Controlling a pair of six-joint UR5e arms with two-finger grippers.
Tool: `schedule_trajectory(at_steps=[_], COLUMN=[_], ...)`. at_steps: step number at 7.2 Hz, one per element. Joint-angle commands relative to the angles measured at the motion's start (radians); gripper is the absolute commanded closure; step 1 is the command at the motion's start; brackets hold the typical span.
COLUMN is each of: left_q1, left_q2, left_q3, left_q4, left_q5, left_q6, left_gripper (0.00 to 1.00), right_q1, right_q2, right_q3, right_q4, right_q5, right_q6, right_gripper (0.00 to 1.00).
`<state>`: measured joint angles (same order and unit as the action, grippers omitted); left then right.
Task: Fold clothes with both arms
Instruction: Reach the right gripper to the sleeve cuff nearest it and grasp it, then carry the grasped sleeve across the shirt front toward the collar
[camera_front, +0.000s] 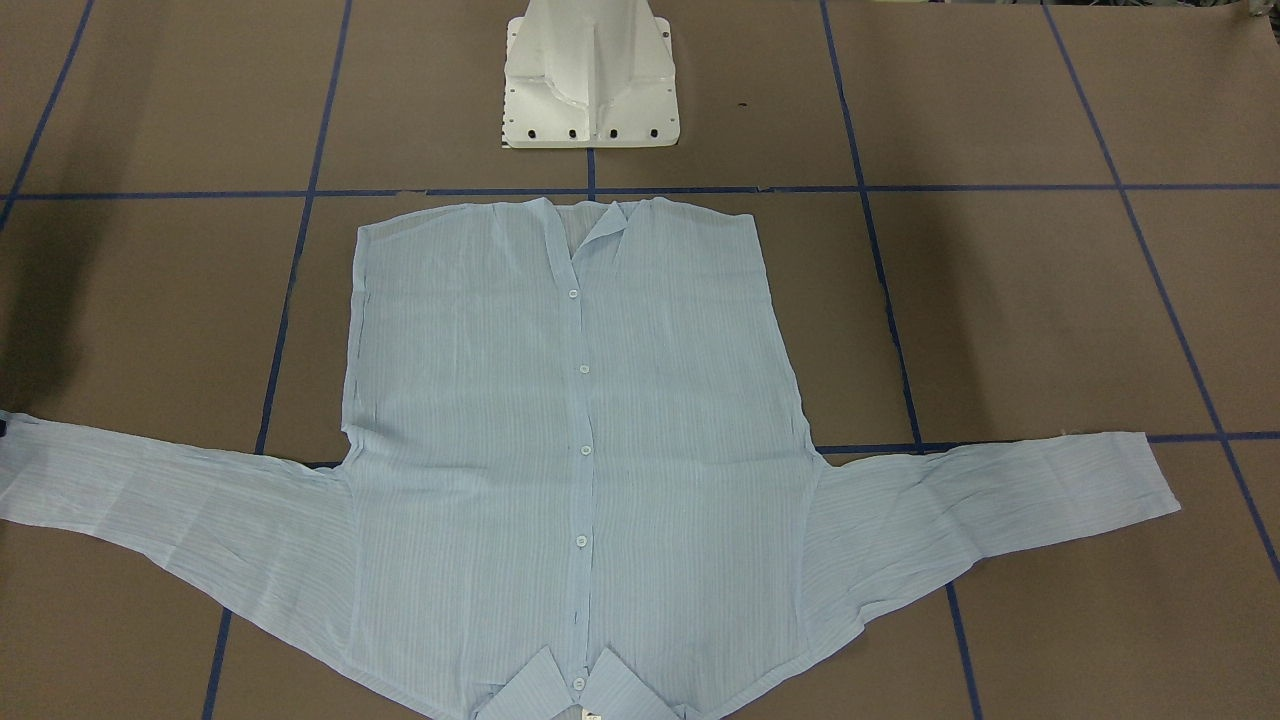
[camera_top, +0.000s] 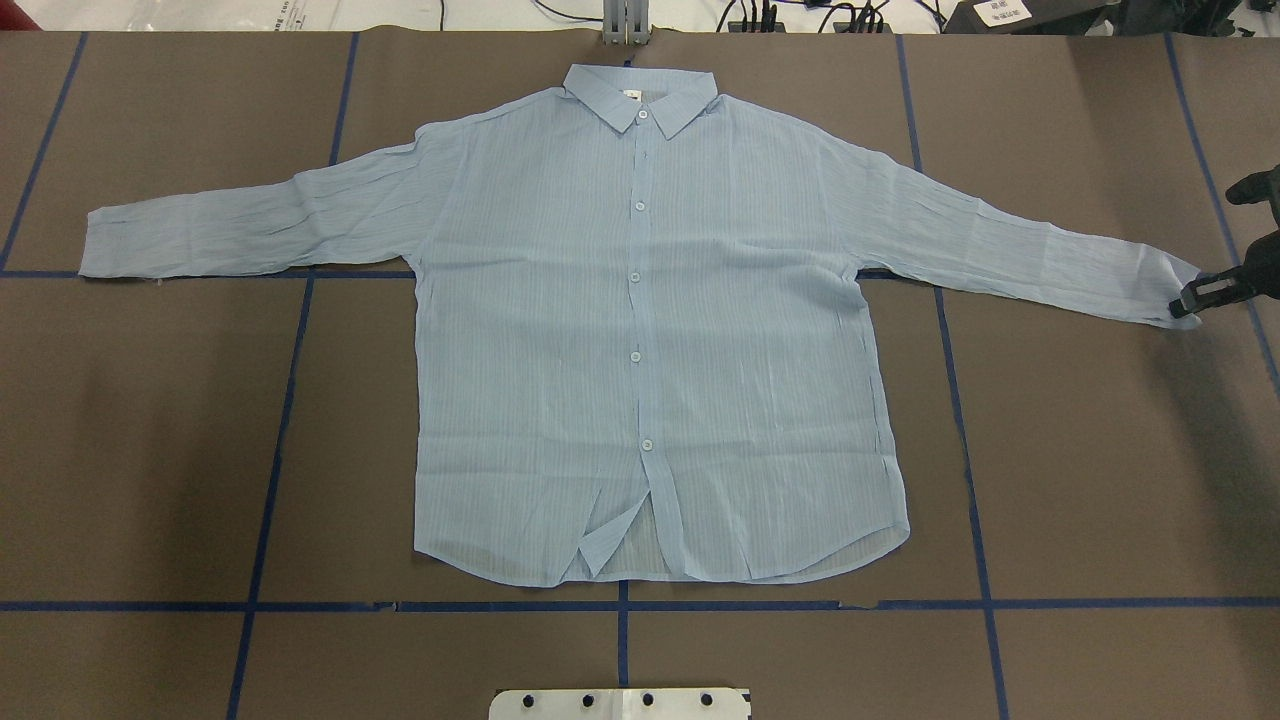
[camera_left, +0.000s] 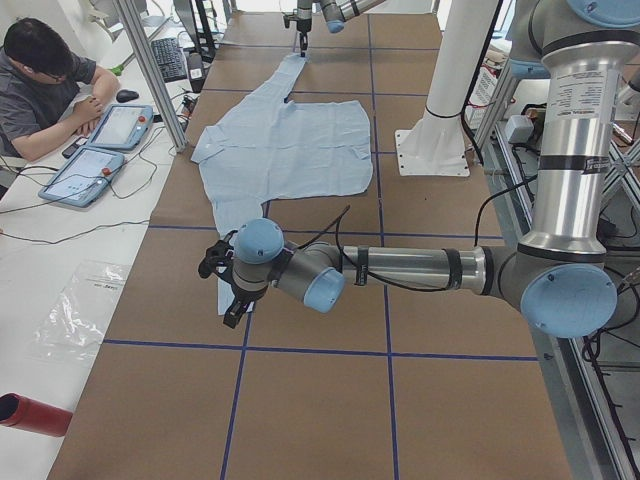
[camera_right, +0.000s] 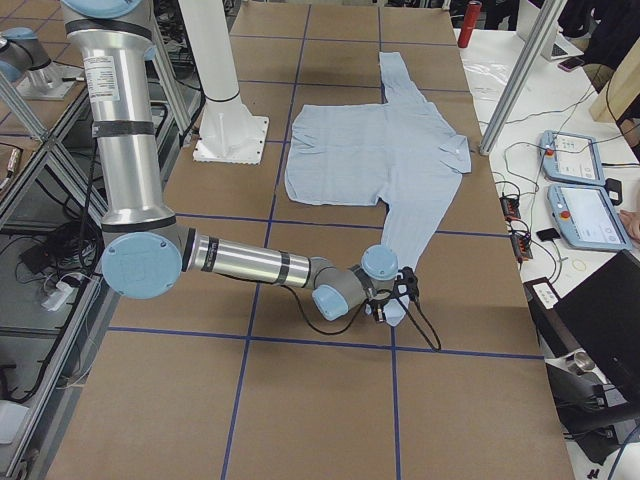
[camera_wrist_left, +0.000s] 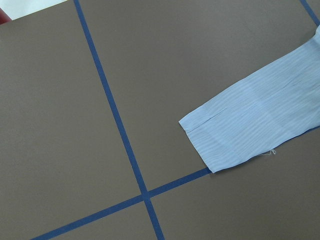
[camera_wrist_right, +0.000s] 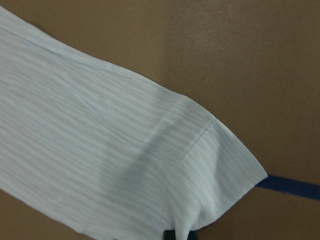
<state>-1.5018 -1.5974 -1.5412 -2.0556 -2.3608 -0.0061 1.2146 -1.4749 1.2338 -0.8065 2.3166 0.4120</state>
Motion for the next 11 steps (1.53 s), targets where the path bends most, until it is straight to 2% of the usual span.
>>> schedule_trajectory(at_steps=[1,2,3,4,5,6,7,9,10,11], left_q1=[0.000,0.000,0.000,0.000,-0.002,-0.002,-0.002,0.000,-0.002,-0.002], left_q2=[-0.001,-0.001,-0.001,-0.001,0.002,0.004,0.004,0.007,0.010,0.011], left_q3=[0.000,0.000,-0.002,-0.002,-0.002,0.001,0.003,0.018,0.019,0.020], left_q4=[0.000,0.000,0.000,0.000,0.000,0.000,0.000,0.002,0.003,0.002], left_q5=[0.000,0.000,0.000,0.000,0.000,0.000,0.000,0.000,0.000,0.000], left_q6=[0.000,0.000,0.000,0.000,0.000,0.002,0.003,0.009,0.011,0.011], left_gripper=[0.00,0.00,0.00,0.00,0.00,0.00,0.00,0.00,0.00,0.00], right_q1=[0.055,0.055,0.051,-0.011,-0.097,-0.156,-0.211,-0.355,-0.406,-0.446], right_q2=[-0.010,0.002,0.066,0.146,0.247,0.354,0.460,0.618,0.713,0.833], right_q3=[0.096,0.169,0.217,0.258,0.248,0.239,0.240,0.225,0.166,0.045], right_q4=[0.004,0.000,-0.032,-0.058,-0.062,-0.122,-0.182,-0.209,-0.226,-0.224], right_q5=[0.068,0.093,0.096,0.115,0.113,0.104,0.049,-0.183,-0.251,-0.304], right_q6=[0.008,0.016,0.078,0.182,0.268,0.303,0.336,0.378,0.433,0.459], right_gripper=[1.00,1.00,1.00,1.00,1.00,1.00,1.00,1.00,1.00,1.00])
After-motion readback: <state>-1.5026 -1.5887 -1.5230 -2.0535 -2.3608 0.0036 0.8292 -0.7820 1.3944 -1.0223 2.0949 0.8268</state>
